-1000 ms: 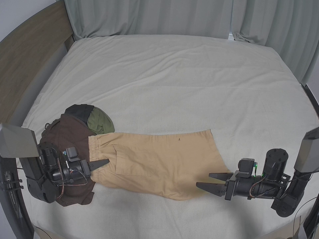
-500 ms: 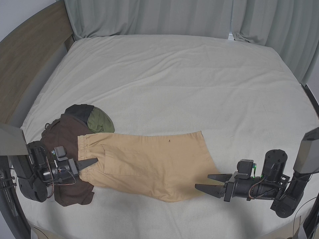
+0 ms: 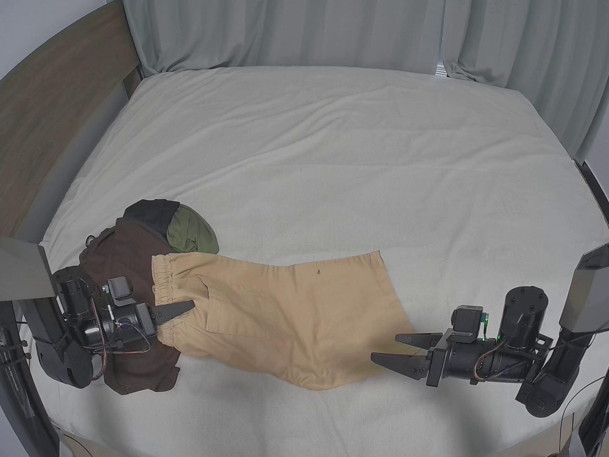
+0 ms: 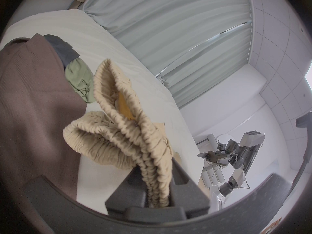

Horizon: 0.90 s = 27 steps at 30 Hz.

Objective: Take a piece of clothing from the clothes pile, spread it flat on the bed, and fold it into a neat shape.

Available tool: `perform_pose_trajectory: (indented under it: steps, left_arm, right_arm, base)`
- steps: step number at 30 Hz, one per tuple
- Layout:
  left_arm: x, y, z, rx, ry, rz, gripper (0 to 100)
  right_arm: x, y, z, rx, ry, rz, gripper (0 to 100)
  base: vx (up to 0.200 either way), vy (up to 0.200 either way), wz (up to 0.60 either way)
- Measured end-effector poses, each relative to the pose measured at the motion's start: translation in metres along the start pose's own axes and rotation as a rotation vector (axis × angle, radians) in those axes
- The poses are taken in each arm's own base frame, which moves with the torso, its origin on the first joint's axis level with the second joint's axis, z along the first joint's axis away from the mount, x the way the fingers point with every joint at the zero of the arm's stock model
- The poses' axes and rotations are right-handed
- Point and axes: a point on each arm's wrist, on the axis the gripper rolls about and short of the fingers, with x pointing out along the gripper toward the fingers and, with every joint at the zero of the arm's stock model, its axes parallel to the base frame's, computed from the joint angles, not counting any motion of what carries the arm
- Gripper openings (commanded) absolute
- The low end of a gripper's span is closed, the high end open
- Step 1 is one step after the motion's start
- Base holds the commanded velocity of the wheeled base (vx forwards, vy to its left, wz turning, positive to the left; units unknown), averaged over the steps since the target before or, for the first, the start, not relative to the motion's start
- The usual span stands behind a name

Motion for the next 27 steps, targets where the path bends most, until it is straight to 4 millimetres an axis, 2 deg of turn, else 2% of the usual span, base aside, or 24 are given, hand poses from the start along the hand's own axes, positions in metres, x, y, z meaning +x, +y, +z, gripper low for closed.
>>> perform_pose_trajectory:
  steps: [16, 27]
  left_arm:
    - [0.039, -0.028, -0.006, 0.056, 0.035, -0.062, 0]
    - [0.056, -0.039, -0.008, 0.08, 0.051, -0.103, 0]
  right_arm:
    - [-0.001, 0.001, 0.002, -0.004, -0.011, 0.001, 100]
    - [-0.003, 0.0, 0.004, -0.006, -0.02, -0.001, 100]
  base:
    - [0.0, 0.0, 0.0]
    - [0.0, 0.0, 0.0]
